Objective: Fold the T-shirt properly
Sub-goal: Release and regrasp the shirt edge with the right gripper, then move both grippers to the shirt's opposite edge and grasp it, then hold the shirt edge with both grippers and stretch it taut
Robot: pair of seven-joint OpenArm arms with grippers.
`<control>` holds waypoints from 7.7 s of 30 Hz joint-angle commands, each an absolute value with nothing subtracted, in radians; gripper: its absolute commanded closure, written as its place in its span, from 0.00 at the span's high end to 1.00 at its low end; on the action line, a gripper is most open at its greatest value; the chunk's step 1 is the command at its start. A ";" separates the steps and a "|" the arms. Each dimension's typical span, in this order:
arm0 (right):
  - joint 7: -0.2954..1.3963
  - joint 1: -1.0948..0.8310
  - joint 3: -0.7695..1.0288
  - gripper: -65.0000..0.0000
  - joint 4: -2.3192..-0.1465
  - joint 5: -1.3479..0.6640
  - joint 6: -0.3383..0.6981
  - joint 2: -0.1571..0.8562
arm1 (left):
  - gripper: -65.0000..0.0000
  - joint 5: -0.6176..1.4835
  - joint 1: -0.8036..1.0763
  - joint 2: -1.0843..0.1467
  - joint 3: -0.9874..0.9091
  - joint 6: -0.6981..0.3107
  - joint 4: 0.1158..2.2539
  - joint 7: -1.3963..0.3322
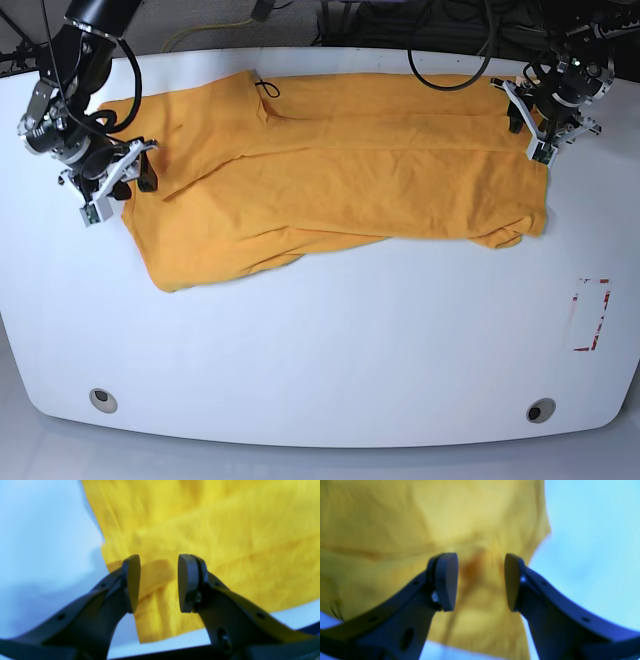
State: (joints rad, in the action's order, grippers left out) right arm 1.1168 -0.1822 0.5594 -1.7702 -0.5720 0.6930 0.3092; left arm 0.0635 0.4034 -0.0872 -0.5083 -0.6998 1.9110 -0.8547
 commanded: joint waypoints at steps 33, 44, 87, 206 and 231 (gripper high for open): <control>1.107 0.027 0.329 0.44 -1.678 -0.591 0.698 0.259 | 0.36 0.070 0.407 -0.099 -0.481 -0.698 1.926 -0.843; 1.184 -0.208 0.467 0.59 -1.928 -0.587 0.698 0.266 | 0.36 0.070 0.407 -0.099 -0.478 -0.698 1.926 -0.843; 1.187 -0.067 0.519 0.04 -1.808 -0.587 0.698 0.150 | 0.36 0.068 0.394 -0.101 -0.479 -0.698 1.925 -0.843; 0.352 0.671 0.484 0.25 -0.469 -0.010 0.698 0.323 | 0.17 0.019 -0.360 -0.151 -0.433 -0.555 1.136 -0.918; 0.352 0.671 0.484 0.25 -0.469 -0.010 0.698 0.320 | 0.69 0.016 -0.351 -0.206 -0.438 -0.555 1.130 -0.964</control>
State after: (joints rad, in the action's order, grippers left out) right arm 0.3698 0.6395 0.4831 -0.4507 0.0002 0.6884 0.3054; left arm 0.0105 -0.3294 -0.1928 -0.4377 -0.5564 1.1336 -0.9668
